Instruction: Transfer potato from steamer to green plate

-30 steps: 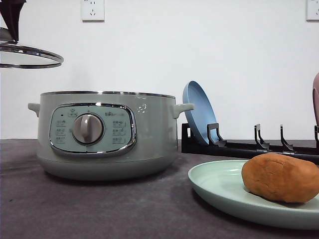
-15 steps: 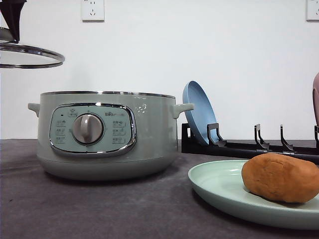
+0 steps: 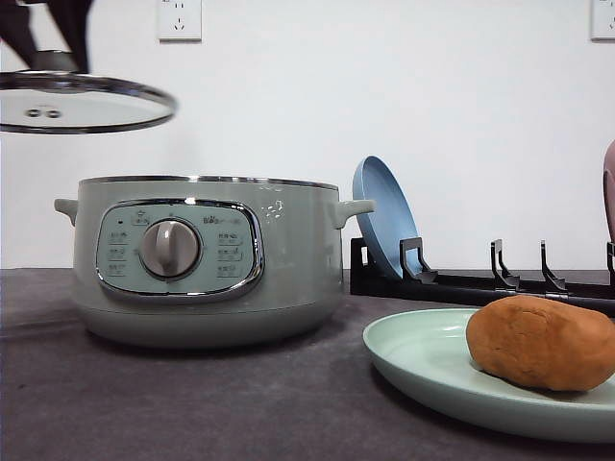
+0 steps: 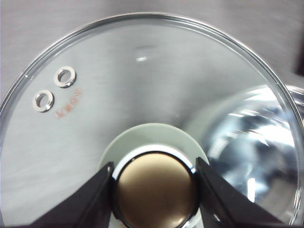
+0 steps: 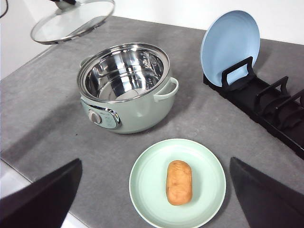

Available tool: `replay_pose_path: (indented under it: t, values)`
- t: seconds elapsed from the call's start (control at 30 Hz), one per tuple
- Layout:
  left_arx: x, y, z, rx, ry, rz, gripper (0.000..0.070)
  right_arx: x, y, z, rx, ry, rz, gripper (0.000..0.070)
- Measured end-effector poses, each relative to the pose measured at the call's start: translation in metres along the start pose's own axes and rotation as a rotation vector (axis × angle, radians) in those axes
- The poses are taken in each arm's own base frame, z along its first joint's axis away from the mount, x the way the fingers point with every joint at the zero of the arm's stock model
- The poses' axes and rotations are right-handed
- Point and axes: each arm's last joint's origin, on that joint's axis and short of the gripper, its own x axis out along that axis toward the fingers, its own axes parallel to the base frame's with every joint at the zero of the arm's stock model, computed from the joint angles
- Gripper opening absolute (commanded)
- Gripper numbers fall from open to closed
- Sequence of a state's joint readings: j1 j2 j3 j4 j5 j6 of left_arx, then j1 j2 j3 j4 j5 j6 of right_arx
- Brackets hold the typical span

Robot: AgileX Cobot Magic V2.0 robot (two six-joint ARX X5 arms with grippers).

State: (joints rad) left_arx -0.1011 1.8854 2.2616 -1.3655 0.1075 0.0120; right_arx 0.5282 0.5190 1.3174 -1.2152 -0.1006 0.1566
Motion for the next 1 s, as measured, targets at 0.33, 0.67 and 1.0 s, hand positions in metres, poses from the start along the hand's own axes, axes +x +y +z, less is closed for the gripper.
replay_pose_path:
  t: [0.33,0.67,1.0]
  values:
    - [0.003,-0.074,-0.006,0.173,0.019,-0.116,0.0000,0.000,0.000,0.000,-0.003,0.000,0.000,0.0628]
    - [0.003,-0.121,-0.018,0.283,0.037,-0.190,0.0000,0.000,0.000,0.000,-0.003,0.000,0.000,0.0628]
    - [0.034,-0.135,-0.031,0.322,0.113,-0.195,0.0000,0.000,0.000,0.000,-0.003,0.000,0.000,0.0628]
